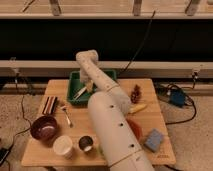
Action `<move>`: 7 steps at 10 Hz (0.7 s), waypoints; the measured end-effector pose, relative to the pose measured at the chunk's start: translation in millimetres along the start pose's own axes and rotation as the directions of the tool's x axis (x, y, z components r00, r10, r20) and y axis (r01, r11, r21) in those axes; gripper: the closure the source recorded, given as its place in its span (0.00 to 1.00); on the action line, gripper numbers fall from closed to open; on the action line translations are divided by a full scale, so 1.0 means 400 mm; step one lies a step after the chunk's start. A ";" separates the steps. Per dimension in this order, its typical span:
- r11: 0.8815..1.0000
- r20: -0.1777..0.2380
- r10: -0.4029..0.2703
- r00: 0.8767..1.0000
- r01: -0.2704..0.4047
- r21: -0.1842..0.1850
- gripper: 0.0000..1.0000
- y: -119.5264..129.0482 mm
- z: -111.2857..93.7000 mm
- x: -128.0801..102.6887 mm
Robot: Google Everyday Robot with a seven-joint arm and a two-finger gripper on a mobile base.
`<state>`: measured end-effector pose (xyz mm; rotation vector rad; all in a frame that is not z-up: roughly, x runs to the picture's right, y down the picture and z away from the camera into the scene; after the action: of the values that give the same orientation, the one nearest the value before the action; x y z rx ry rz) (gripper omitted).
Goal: Place brush in table surface
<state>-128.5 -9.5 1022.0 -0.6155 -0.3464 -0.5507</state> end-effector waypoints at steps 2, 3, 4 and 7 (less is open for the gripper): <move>1.000 -0.007 -0.017 1.000 0.017 -0.020 0.75 0.008 -0.001 0.012; 1.000 -0.009 -0.018 1.000 0.018 -0.022 0.84 0.012 -0.005 0.019; 0.999 -0.010 -0.019 1.000 0.019 -0.026 0.92 0.018 -0.009 0.023; 1.000 -0.026 -0.019 0.999 0.019 0.000 1.00 0.030 -0.059 0.040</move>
<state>-105.3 -22.2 1006.0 -0.6045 -0.3279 -0.5767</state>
